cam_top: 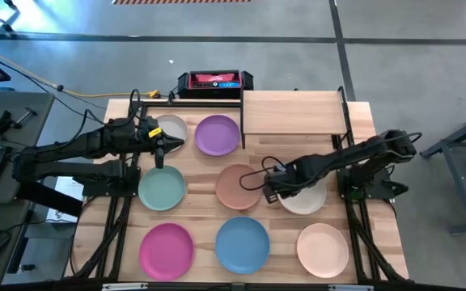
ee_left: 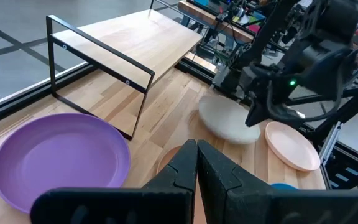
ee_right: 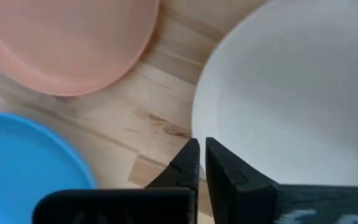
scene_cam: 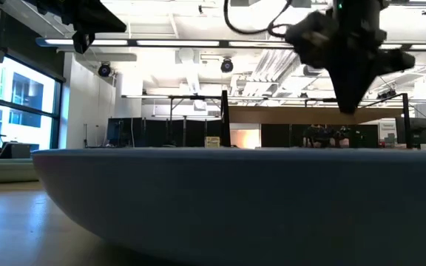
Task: Place and stack plates onto a shelf
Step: Put the bottom white plate on the shelf
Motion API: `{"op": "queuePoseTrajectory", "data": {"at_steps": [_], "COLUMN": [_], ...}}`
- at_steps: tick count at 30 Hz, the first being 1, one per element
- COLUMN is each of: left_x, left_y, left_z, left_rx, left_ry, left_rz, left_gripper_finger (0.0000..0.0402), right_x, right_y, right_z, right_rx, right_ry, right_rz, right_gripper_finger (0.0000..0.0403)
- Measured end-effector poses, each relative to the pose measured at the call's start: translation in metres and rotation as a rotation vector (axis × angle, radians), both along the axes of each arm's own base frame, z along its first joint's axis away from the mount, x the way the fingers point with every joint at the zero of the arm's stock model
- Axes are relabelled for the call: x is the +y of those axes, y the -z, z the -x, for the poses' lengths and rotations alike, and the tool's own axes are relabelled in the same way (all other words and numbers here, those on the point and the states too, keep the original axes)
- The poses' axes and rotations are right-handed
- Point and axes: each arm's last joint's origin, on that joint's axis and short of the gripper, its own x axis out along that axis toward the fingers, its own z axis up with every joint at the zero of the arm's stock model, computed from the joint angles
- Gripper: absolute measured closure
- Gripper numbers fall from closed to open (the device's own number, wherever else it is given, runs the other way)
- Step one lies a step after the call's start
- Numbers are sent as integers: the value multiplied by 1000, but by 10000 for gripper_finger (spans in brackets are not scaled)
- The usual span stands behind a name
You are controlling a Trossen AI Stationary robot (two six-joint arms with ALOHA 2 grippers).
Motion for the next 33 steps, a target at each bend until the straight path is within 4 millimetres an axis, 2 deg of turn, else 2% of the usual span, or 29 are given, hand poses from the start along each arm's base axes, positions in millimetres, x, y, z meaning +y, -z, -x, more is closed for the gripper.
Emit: {"op": "queuePoseTrajectory", "data": {"at_steps": [6, 14, 18, 26, 33], "left_x": [0, 0, 0, 0, 0], "left_y": [0, 0, 0, 0, 0], "left_z": [0, 0, 0, 0, 0], "left_rx": [0, 0, 2, 6, 6], "left_ry": [0, 0, 3, 7, 8], "left_rz": [0, 0, -10, -23, -23], "left_gripper_finger": [399, 399, 399, 399, 399], "right_x": [-1, 0, 1, 2, 5], "right_y": [-17, -18, -18, 6, 35], "right_z": [-2, -4, -11, -23, -32], "right_rx": [0, -30, -97, -18, 93], "right_ry": [-11, -38, -110, -104, -82], "right_rz": [40, 36, 67, 114, 113], "right_gripper_finger": [402, 399, 378, 305, 295]}}
